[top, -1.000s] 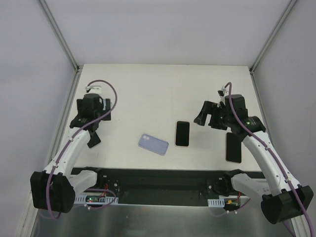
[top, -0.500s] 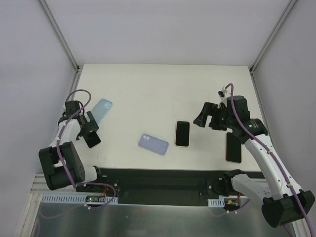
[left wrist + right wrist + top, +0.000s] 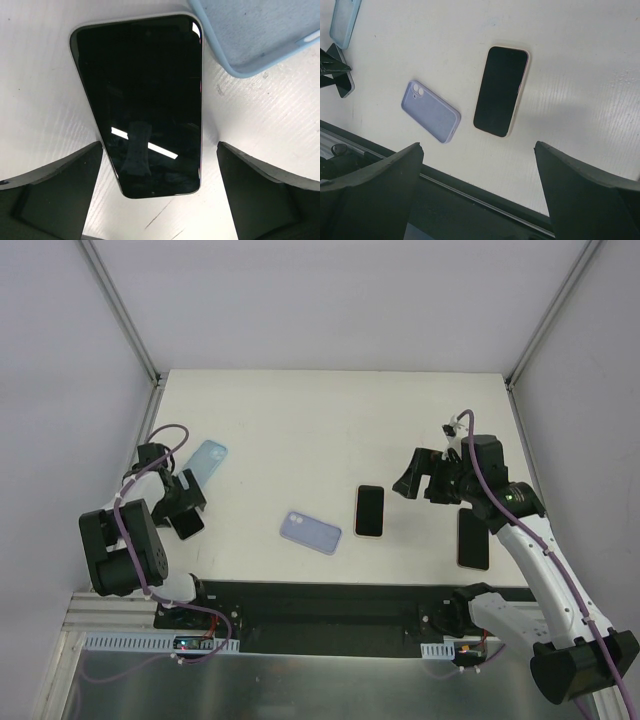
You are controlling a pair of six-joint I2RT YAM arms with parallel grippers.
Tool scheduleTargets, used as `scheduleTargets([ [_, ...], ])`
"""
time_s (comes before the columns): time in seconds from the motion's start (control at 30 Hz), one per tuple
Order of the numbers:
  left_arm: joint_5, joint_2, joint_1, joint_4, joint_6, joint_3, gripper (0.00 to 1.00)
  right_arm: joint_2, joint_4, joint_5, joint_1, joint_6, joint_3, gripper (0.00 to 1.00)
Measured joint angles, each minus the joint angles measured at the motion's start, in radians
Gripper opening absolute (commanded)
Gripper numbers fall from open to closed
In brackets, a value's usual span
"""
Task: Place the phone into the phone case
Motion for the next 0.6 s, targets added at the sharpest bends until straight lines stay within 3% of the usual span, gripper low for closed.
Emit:
scheduleTargets([
  [0.3,0.024,0.028,0.021,0.001,-0.005,0.025,0.8,0.0,0.0,0.0,0.0,-0.001,0.0,0.96],
  [0.47,0.05,0.047,0.039,0.0,-0.006,0.043,0.66,0.0,0.0,0.0,0.0,0.0,0.0,0.96],
  [0.6,0.06,0.052,0.039,0.001,-0.004,0.05,0.64,0.0,0.0,-0.001,0.0,0.003,0.0,0.96],
])
